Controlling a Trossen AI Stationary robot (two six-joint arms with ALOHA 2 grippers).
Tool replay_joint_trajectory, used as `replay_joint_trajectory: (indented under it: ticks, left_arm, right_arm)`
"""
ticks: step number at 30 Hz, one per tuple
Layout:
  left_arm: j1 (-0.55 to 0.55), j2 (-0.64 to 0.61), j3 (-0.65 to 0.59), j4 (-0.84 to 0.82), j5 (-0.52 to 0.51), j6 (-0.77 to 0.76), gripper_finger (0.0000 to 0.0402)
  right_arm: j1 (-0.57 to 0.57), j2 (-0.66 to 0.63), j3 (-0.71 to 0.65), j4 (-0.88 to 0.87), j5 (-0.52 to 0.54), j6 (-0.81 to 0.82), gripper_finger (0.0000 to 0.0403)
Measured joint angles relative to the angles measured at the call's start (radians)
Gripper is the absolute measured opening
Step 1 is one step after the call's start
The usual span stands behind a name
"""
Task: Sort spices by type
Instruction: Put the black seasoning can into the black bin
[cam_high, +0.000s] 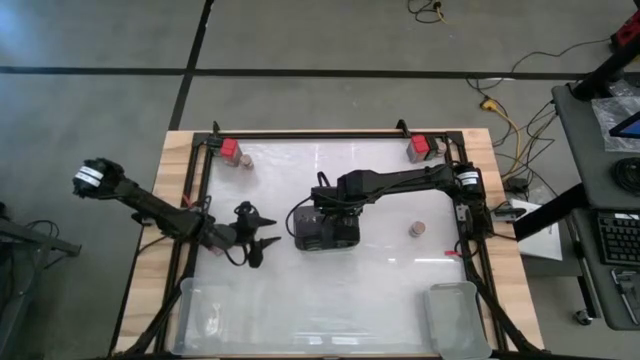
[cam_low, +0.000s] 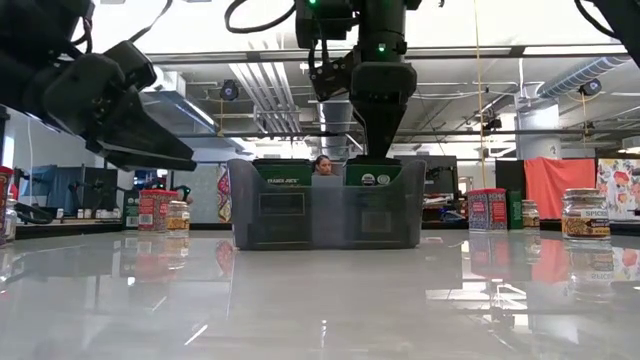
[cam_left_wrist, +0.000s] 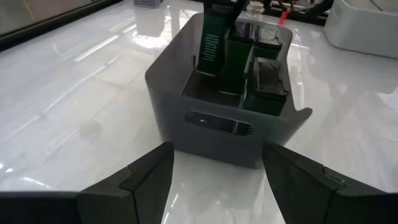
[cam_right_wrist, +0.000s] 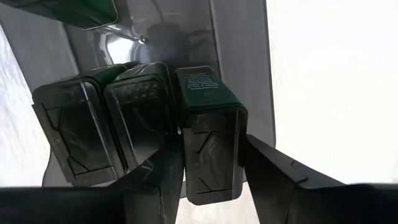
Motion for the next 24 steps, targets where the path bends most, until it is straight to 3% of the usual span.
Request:
replay_joint_trajectory:
  ticks: [8, 16, 24]
  left_arm:
    - [0.000, -0.058, 0.000, 0.000, 0.016, 0.033, 0.0230]
    - [0.000, -0.119, 0.000, -0.014, 0.026, 0.056, 0.0230]
    - [0.000, -0.135, 0.000, -0.020, 0.078, 0.047, 0.0230]
  right_arm:
    - [0.001, 0.001, -0.001, 0.051, -0.003, -0.040, 0.0153]
    - [0.000, 0.002, -0.001, 0.047, -0.022, -0.040, 0.0131]
    - [0.000, 0.002, -0.001, 0.046, -0.025, -0.047, 0.0175]
